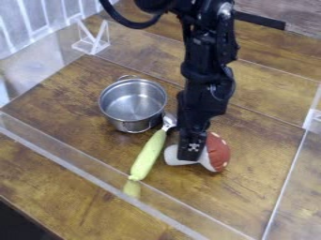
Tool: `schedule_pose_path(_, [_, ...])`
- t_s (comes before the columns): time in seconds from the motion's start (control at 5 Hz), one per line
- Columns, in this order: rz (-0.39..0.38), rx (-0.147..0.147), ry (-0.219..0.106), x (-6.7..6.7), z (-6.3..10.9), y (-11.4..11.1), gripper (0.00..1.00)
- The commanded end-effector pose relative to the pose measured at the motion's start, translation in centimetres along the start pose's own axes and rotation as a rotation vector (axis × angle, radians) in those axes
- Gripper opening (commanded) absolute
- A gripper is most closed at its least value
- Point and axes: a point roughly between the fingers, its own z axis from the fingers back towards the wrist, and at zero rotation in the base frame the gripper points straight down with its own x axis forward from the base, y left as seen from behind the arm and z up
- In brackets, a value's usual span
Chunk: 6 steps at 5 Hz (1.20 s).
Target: Put the mushroom in the silver pot
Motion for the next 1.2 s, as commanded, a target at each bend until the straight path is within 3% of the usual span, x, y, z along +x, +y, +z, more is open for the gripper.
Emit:
schedule_pose_path(0.0, [-0.019,0.055,-0.064,1.2,1.0,1.0,1.0])
schedule_pose_path(0.4, [-0.013,0.05,-0.091,1.5,0.3,1.7,1.0])
schedule_pose_path(0.6, [-0.006,0.05,-0.099,1.6,-0.1,2.1,0.0])
schedule_pose_path(1.0, [0.021,0.047,-0.155,1.4,-0.1,2.6,0.0])
